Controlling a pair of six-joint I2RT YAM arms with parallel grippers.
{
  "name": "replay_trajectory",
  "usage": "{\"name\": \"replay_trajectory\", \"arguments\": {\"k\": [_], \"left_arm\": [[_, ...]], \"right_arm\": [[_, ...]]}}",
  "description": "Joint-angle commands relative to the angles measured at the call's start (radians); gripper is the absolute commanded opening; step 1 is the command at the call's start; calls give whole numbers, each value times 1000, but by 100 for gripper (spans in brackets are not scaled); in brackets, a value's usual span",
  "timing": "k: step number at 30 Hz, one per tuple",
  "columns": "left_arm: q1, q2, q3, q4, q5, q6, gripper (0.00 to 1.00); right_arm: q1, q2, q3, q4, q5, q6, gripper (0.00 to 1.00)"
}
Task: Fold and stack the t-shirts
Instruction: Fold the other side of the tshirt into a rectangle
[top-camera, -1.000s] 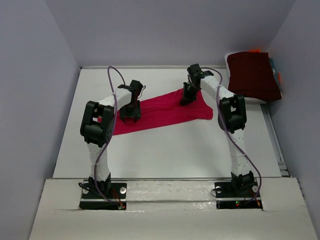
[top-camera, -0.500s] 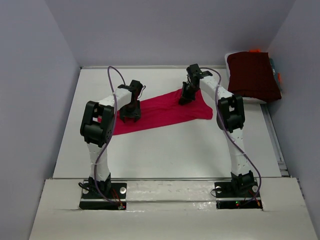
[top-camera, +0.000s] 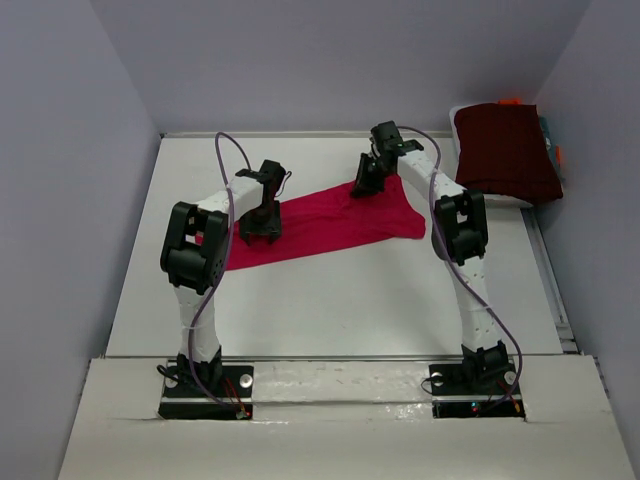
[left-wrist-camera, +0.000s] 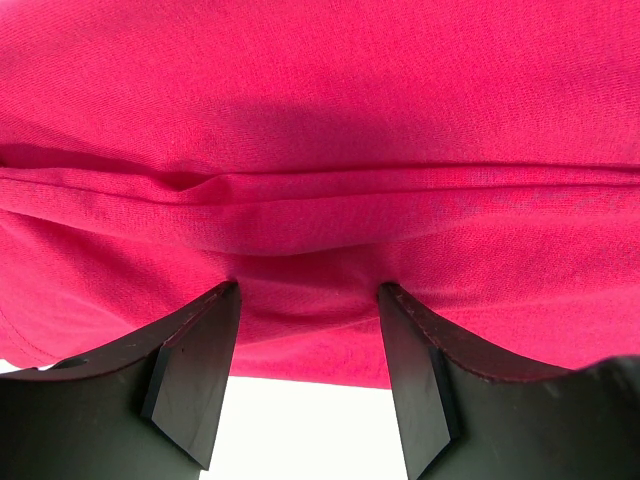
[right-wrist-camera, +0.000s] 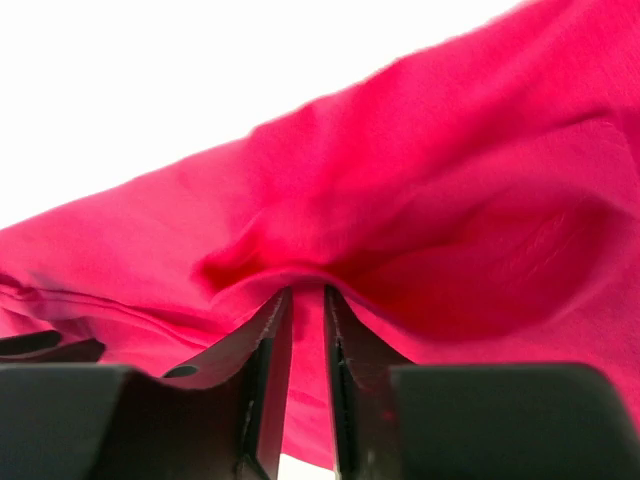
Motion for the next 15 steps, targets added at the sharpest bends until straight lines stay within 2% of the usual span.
{"name": "replay_trajectory", "arguments": {"k": [1,15], "left_arm": [[-5,24,2,-25,-10,8,69],[-5,26,2,-27,-13,5,69]], "right_arm": [[20,16,59,91,-21,9,27],[38,79,154,103,-105,23,31]]}}
